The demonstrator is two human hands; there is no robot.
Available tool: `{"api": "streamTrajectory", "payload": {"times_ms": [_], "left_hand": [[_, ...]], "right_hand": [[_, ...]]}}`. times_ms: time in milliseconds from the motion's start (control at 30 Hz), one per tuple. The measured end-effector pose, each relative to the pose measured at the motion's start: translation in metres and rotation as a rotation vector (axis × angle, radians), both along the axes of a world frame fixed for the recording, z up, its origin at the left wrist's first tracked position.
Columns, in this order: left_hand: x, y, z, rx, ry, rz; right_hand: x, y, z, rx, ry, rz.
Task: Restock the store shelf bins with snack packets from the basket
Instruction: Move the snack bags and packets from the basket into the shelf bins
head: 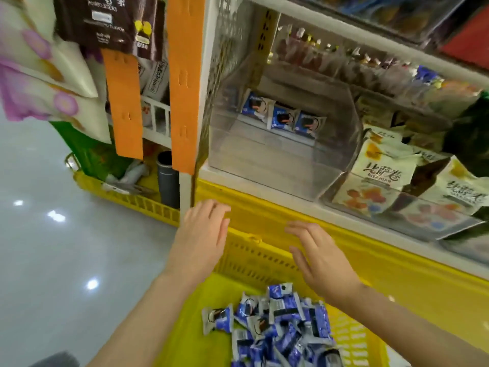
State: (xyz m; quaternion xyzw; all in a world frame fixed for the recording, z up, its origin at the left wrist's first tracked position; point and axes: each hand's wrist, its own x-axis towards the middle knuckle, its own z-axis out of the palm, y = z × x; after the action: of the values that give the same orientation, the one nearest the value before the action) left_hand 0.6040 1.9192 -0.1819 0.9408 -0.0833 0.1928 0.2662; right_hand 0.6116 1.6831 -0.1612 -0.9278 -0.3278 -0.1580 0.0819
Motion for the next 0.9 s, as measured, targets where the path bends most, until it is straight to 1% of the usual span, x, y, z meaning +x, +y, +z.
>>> {"api": "streamTrajectory", "payload": {"times_ms": [67, 133, 200, 267, 333, 467, 500, 600, 700, 733, 800, 867, 900], "left_hand": [[-0.017, 0.010, -0.033, 0.002, 0.181, 0.087], [-0.033, 0.023, -0.065, 0.015, 0.369, 0.202], [-0.046, 0.034, -0.090, 0.011, 0.519, 0.279], [-0.054, 0.041, -0.105, -0.071, 0.617, 0.314], [-0.058, 0.043, -0.112, -0.146, 0.641, 0.316], [-0.058, 0.042, -0.117, -0.235, 0.578, 0.307], [-0.057, 0.043, -0.117, -0.240, 0.571, 0.311], [-0.057, 0.044, -0.118, -0.234, 0.572, 0.318], [-0.057, 0.045, -0.119, -0.208, 0.602, 0.343], [-0.057, 0.044, -0.119, -0.179, 0.623, 0.356], [-0.056, 0.039, -0.114, -0.079, 0.626, 0.403], [-0.059, 0.026, -0.106, 0.026, 0.505, 0.438], [-0.062, 0.016, -0.102, 0.031, 0.423, 0.428]], "right_hand": [[-0.016, -0.008, -0.044, -0.045, 0.241, -0.105], [-0.024, -0.022, -0.090, -0.103, 0.503, -0.262], [-0.024, -0.036, -0.130, -0.175, 0.672, -0.394], [-0.024, -0.045, -0.158, -0.194, 0.804, -0.463], [-0.024, -0.049, -0.178, -0.198, 0.918, -0.500], [-0.025, -0.052, -0.205, -0.308, 0.949, -0.470], [-0.025, -0.053, -0.209, -0.334, 0.928, -0.470], [-0.022, -0.053, -0.212, -0.426, 0.785, -0.428], [-0.023, -0.047, -0.206, -0.399, 0.717, -0.391], [-0.025, -0.045, -0.202, -0.359, 0.740, -0.405], [-0.031, -0.039, -0.190, -0.193, 0.858, -0.448], [-0.042, -0.031, -0.176, 0.004, 0.982, -0.450], [-0.048, -0.026, -0.169, 0.103, 1.028, -0.432]]}}
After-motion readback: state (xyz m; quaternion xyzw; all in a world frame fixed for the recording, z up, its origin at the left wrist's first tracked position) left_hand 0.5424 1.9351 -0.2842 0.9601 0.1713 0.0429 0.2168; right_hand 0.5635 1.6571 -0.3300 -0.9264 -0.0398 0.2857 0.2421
